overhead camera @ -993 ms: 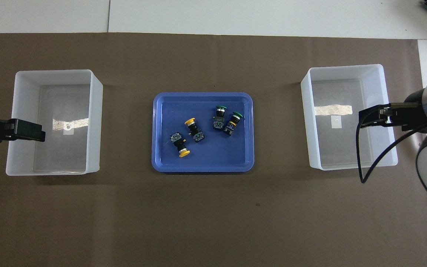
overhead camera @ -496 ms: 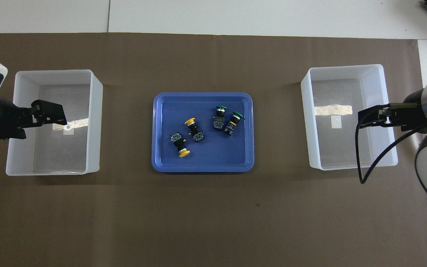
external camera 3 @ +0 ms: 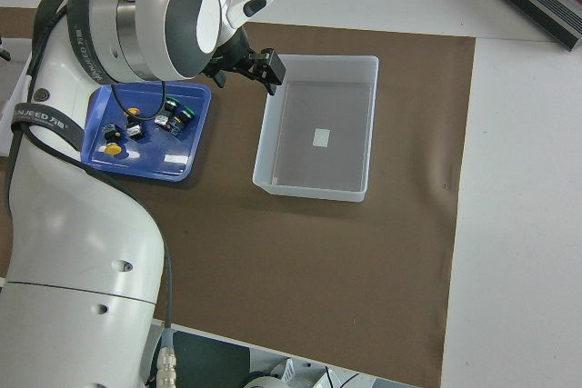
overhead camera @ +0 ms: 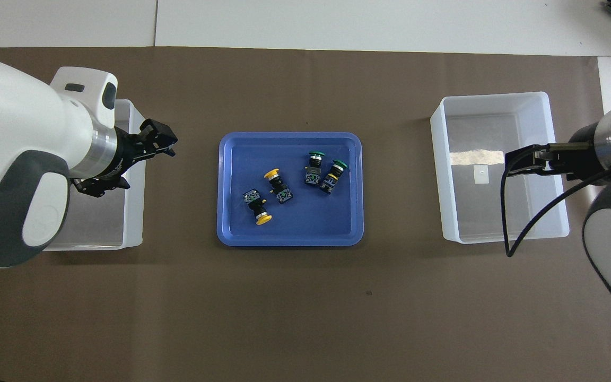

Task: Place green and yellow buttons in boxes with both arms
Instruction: 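Reach the left gripper and the right gripper into the blue tray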

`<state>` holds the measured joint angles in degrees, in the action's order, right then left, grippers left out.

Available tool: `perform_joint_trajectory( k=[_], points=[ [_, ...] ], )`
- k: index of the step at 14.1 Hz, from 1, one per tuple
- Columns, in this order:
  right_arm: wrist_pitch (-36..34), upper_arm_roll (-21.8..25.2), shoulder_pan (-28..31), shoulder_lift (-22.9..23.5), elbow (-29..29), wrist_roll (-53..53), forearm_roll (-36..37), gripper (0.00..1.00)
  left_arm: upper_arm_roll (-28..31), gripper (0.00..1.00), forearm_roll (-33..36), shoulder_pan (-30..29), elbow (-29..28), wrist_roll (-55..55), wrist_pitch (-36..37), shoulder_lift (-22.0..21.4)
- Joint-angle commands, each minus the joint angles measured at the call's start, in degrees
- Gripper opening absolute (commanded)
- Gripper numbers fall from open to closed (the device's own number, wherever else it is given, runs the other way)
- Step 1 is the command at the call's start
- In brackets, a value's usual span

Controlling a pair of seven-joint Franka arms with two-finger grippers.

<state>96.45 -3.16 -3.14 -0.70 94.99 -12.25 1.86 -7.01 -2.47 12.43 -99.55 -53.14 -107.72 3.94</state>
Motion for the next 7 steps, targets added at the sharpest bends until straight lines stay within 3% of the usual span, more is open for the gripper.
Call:
perform_joint_trajectory(
  k=[1, 4, 7],
  points=[
    [3.65, -0.44, -3.26, 2.88, 0.1, -7.67, -0.63, 1.0, 0.77, 1.0, 1.41, 4.17, -1.86, -7.57, -5.19, 3.79],
    [9.17, -0.44, -6.86, 6.57, 0.02, -16.29, -0.63, 1.0, 0.77, 1.0, 1.5, 7.51, -8.55, -12.68, -12.41, 4.84],
    [14.54, -0.44, -10.11, 11.05, -0.86, -23.14, -0.1, 1.0, 0.78, 1.0, 3.61, 10.41, -8.73, -17.52, -17.86, 11.52]
  ],
)
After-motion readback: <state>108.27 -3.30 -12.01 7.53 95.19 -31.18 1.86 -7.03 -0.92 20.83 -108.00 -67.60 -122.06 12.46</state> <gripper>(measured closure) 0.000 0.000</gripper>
